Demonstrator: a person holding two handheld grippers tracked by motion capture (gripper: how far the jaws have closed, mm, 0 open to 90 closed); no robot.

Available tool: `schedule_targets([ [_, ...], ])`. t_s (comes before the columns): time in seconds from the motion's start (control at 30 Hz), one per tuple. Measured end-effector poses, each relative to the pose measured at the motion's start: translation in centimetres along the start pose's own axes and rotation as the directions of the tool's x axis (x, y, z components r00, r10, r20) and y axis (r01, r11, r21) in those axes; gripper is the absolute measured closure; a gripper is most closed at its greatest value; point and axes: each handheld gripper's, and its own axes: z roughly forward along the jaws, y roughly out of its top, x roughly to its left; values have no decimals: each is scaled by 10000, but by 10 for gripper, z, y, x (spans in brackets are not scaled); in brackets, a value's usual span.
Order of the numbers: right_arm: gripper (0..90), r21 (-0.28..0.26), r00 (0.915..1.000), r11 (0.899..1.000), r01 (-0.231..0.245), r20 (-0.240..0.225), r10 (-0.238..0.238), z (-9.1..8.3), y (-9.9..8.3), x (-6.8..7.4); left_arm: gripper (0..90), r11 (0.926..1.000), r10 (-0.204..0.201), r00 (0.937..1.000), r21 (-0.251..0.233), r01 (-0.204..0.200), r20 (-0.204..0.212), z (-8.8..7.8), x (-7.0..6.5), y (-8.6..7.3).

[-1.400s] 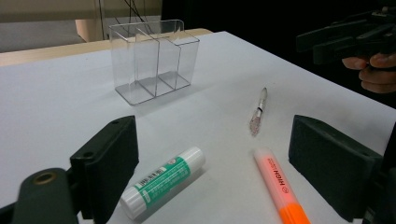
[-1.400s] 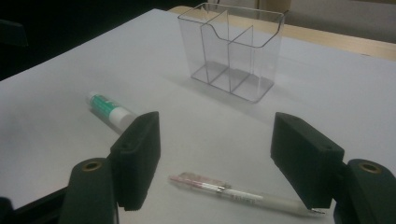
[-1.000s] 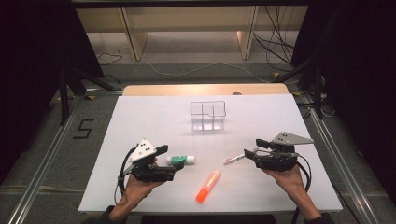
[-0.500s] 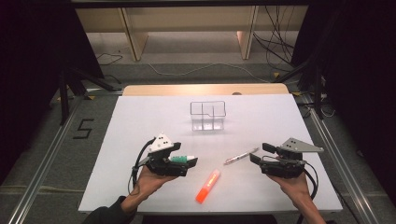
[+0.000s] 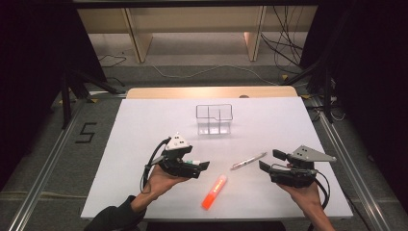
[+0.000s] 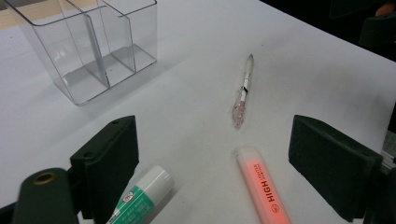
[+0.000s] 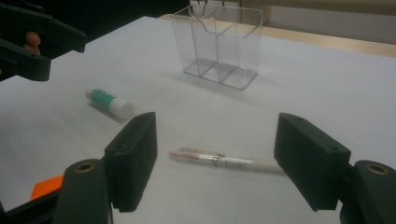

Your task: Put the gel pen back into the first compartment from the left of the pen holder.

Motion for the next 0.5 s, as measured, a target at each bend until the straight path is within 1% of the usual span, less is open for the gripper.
schedule_targets([
  [0.07, 308, 14, 9999, 9999, -126, 60, 126, -1, 0, 0, 159, 9997, 52, 10000, 230, -54, 60, 5, 0, 2],
  [0.13, 308, -27, 9999, 9999, -120, 79, 121, -2, 0, -1, 160, 9987, 170, 9998, 489, -173, 81, 9, -1, 5],
  [0.23, 309, -24, 9998, 9999, -101, 153, 102, -5, -1, -1, 160, 9966, 173, 9997, 802, -187, 180, 17, -2, 11],
  [0.3, 308, -15, 9997, 9999, -150, 201, 150, -6, -1, -1, 160, 9959, 244, 9995, 869, -261, 197, 22, -3, 14],
  [0.4, 304, -41, 9995, 9999, -137, 287, 138, -7, -2, -1, 160, 9926, 490, 9985, 1097, -514, 248, 30, -5, 19],
  [0.47, 296, -69, 9995, 9999, -132, 296, 134, -9, -2, -2, 160, 9922, 501, 9984, 1130, -528, 272, 35, -6, 23],
  [0.5, 295, -79, 9994, 9998, -162, 296, 164, -9, -2, -2, 161, 9928, 437, 9986, 1104, -466, 286, 38, -8, 24],
])
